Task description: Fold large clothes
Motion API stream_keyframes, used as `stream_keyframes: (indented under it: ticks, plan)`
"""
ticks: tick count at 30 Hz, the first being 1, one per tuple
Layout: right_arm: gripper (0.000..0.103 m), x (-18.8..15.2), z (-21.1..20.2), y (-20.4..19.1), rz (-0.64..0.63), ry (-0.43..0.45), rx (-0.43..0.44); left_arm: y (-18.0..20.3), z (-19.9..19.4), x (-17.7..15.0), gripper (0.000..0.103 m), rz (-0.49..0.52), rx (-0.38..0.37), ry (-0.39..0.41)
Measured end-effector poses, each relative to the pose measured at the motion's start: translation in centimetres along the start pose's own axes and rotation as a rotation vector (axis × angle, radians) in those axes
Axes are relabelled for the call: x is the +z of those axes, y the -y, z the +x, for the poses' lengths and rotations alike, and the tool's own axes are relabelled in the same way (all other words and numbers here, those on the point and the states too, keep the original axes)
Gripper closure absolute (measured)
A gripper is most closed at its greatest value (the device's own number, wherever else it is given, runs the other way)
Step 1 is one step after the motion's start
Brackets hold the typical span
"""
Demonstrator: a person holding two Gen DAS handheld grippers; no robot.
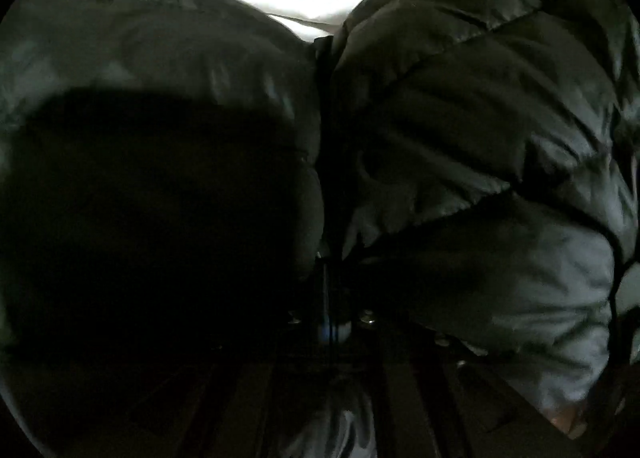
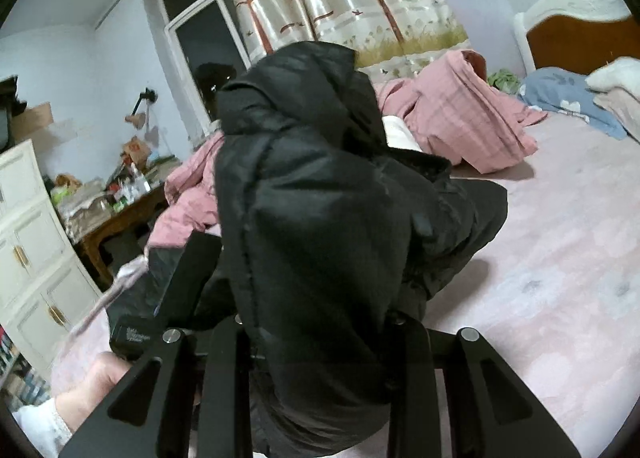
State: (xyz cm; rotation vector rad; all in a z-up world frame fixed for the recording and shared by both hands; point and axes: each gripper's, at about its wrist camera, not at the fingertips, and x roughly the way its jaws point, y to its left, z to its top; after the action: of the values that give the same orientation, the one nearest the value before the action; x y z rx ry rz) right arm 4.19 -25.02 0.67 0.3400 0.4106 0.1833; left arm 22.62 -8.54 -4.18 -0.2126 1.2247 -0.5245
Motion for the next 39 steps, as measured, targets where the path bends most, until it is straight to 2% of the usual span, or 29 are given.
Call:
stream_keyframes:
  ticks: [2, 5, 8, 11, 14, 18, 22, 24, 27, 32, 35, 39]
  plan:
    - [0.074, -0.2, -0.1, -0.5, -0.028, 0.014, -0.014, 0.4, -0.8, -0.3, 0.100, 0.004, 0.015, 0.021]
    - [0.074, 0.0, -0.3, -0.4, -0.040, 0.027, -0.036, 2.0, -2.9, -1.7, 0.102, 0.071, 0.052, 0.055]
    - [0.074, 0.1, -0.4, 0.2, -0.023, 0.026, -0.045, 2.6, -5.0, -3.5, 0.102, 0.075, 0.021, 0.081]
    - [0.074, 0.4, -0.4, 1.5, 0.041, 0.008, -0.006, 2.4, -6.0, -5.6, 0.102, 0.060, 0.012, 0.098]
    - [0.074, 0.5, -0.5, 1.8, 0.060, 0.000, -0.002, 2.6, -5.5, -6.6, 0.102, 0.096, 0.030, 0.104]
    - [0.074, 0.2, 0.1, 1.0, 0.056, -0.036, 0.046, 1.9, -1.2, -6.1, 0.099, 0.113, 0.101, 0.110]
    - [0.074, -0.2, 0.1, 0.6, 0.064, -0.025, 0.073, 2.8, -2.0, -6.4, 0.100, 0.123, 0.136, 0.147]
    - [0.074, 0.0, -0.1, 0.4, 0.055, -0.018, 0.060, 3.5, -3.3, -6.9, 0.101, 0.170, 0.154, 0.166]
    - [0.074, 0.4, -0.3, 0.5, 0.085, -0.020, 0.065, 3.2, -6.7, -8.3, 0.101, 0.178, 0.125, 0.225]
    - [0.074, 1.4, -0.4, -1.5, 0.093, -0.013, 0.066, 0.6, -13.1, -10.2, 0.101, 0.173, 0.161, 0.380]
    - [0.074, 1.7, -0.1, -5.0, 0.054, -0.003, 0.067, -2.8, -16.0, -10.8, 0.101, 0.127, 0.167, 0.450]
    - [0.073, 0.5, 1.7, -12.2, -0.116, -0.018, 0.065, -5.8, -20.4, -11.9, 0.101, 0.071, 0.206, 0.544]
